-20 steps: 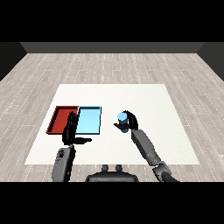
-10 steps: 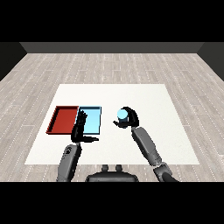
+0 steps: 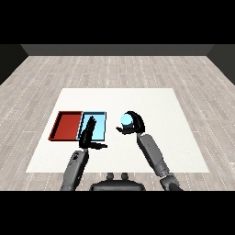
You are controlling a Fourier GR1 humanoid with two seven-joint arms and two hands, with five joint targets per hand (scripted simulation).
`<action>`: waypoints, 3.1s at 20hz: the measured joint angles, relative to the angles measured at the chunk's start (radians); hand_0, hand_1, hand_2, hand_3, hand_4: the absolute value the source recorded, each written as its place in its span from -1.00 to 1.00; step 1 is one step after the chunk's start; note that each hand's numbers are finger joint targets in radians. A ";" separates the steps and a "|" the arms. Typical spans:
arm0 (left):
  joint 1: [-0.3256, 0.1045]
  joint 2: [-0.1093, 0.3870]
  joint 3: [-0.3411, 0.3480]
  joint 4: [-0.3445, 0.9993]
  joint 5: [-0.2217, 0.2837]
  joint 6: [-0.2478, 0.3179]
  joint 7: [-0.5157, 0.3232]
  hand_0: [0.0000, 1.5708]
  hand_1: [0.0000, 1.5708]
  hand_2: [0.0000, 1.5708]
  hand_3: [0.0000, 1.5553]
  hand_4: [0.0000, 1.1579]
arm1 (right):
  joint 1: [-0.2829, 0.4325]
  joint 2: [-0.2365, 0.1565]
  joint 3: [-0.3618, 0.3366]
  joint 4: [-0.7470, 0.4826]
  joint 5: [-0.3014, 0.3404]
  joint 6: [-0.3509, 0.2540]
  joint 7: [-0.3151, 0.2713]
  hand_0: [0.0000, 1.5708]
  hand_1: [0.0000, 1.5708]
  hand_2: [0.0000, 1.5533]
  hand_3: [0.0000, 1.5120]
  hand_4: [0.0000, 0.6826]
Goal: Pick the blue can and put it in the blue box
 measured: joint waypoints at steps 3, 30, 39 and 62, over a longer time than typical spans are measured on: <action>-0.037 -0.001 -0.040 0.011 0.009 0.033 0.025 -1.00 -1.00 -1.00 -1.00 -1.00 | -0.001 -0.001 -0.014 0.006 0.007 0.024 -0.018 0.83 0.83 0.85 0.86 0.94; -0.286 -0.002 -0.278 0.371 0.177 0.247 -0.038 -1.00 -1.00 -1.00 -1.00 -1.00 | -0.014 0.005 0.141 -0.073 -0.034 -0.037 -0.008 0.77 0.77 0.85 0.85 0.92; -0.303 -0.002 -0.318 0.357 0.198 0.277 -0.027 -1.00 -1.00 -1.00 -1.00 -1.00 | -0.040 0.007 0.192 -0.056 -0.051 -0.067 -0.015 0.82 0.82 0.85 0.84 0.82; -0.362 0.047 -0.397 0.431 0.036 0.494 -0.019 -0.11 -0.11 0.02 -0.31 0.23 | -0.105 -0.016 0.410 -0.030 -0.126 -0.197 -0.044 0.85 0.85 0.87 0.85 0.79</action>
